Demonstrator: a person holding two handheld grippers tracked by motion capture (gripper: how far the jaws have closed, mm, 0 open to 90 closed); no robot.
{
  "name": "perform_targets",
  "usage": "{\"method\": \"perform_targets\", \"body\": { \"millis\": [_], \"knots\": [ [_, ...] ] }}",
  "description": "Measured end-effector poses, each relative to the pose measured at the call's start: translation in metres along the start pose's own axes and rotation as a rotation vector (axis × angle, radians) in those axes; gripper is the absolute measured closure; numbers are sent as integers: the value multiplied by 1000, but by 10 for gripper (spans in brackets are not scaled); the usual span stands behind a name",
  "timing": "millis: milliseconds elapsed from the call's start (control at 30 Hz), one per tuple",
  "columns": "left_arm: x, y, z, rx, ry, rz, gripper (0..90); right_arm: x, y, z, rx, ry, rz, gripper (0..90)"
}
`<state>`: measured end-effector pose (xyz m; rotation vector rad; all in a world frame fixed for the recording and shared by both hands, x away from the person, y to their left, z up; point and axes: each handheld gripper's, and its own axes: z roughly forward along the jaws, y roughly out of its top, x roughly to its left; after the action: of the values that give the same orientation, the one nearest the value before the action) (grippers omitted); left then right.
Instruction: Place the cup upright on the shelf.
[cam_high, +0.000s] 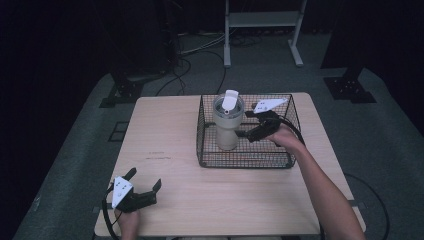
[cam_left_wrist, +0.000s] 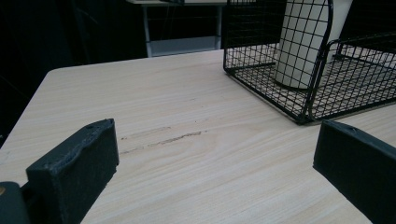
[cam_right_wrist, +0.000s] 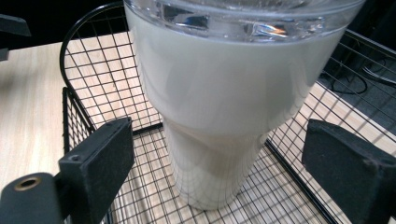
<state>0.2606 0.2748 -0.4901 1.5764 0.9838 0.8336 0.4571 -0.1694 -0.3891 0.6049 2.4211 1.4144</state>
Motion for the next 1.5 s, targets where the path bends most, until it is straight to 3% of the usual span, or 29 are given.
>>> {"method": "perform_targets", "body": {
  "millis": [133,367,1033,1500],
  "knots": [
    [0,0,0,1,0,3,0,1,1,-9,11,-12,6,89],
    [0,0,0,2,1,3,0,4,8,-28,-19,-25,16,89],
    [0,0,0,2,5,7,0,24,17,-67,-47,-22,-35,89],
    [-1,0,1,0,7,6,0,36,9,-85,-49,-7,-42,90]
  ]
}}
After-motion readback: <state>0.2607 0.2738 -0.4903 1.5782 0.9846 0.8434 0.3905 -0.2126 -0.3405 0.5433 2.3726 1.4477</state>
